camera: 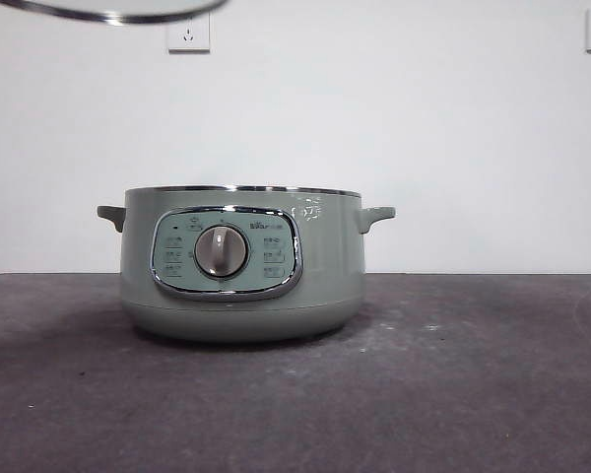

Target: Pick up the pumpkin,open the lid,put the pumpkin in the pot,close the lid

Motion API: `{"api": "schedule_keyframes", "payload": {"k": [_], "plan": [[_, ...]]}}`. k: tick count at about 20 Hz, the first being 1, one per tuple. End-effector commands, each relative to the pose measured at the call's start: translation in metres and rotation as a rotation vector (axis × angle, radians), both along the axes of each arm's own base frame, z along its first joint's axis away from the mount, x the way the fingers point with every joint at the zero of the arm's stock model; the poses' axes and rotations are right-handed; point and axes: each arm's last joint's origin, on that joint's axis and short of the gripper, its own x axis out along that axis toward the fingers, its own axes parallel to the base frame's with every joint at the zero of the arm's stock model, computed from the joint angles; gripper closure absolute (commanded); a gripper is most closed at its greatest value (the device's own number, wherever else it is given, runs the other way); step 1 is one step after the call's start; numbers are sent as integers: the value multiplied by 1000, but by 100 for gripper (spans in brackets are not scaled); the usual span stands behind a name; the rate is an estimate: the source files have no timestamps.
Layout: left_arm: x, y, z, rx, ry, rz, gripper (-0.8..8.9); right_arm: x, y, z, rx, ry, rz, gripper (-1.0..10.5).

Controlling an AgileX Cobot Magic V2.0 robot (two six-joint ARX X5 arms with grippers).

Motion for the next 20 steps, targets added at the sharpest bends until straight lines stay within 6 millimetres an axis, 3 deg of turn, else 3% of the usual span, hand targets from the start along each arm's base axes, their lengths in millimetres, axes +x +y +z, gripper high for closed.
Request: {"api": "schedule_keyframes", "payload": {"k": [1,5,7,15,20], "plan": [[23,-10,-4,-17,-31,-46,822,-24,-17,15,33,-8,-5,410],[67,-35,-29,3,-9,-87,822,-58,-36,27,89,49,68,410],[80,-45,-39,5,-3,-103,822,-66,-41,28,99,80,96,411],[127,-81,-84,18,17,-146,822,-82,-45,16,5,235,128,411],[145,-89,-104,25,25,-148,822,-85,-45,14,-14,263,132,411]]}}
